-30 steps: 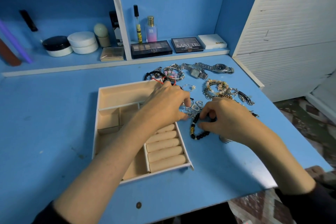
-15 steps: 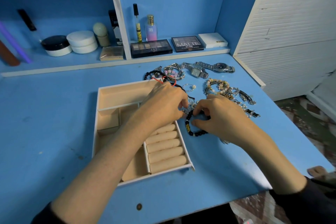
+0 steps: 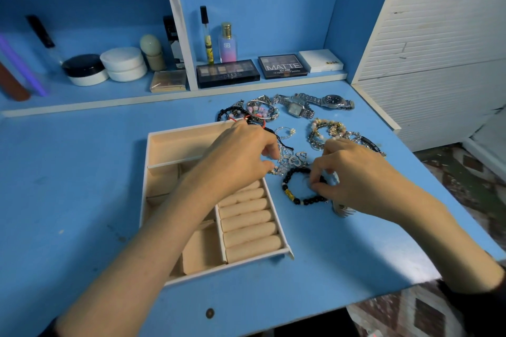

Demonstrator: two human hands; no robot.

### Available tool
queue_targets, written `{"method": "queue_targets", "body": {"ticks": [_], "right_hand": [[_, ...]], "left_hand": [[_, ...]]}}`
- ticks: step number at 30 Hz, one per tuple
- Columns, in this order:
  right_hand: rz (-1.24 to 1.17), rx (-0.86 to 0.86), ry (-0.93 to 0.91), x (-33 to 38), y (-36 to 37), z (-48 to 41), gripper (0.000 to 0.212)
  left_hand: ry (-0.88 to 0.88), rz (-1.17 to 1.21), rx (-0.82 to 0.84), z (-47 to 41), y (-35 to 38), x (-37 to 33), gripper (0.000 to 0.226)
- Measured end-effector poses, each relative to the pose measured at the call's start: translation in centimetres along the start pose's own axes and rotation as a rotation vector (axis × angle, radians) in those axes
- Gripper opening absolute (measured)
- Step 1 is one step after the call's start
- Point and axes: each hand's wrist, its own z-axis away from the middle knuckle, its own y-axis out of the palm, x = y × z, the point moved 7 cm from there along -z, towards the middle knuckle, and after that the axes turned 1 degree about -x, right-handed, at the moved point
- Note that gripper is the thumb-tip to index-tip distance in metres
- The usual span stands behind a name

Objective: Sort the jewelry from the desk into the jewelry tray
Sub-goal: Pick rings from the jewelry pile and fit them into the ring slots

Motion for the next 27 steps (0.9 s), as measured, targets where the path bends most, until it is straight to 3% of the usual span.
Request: {"method": "queue_targets", "body": {"ticks": [6,16,23,27], "right_hand": [[0.008,0.052,0.06,-0.4,0.2,-0.1,0.026],[-0.213,0.21,0.121,-1.1,0.8,-1.3,0.016],[-0.274,0.126,0.09,-0.8,0.9,-1.1,0.015],[-0.576,-0.128,0.181,-1.6,-0.3,-1.0,0.017]], "left_hand": [[0.001,-0.012,0.005,-0.2,0.0,-0.3,0.014],[-0.017,-0.015,0.0,-0.5,0.0,0.3,0.012],[-0.035,-0.069,0.104,-0.7,0.2,0.0,0.022],[-0.074,-0.156,0.161,-0.9,0.7,0.1,0.025]]}}
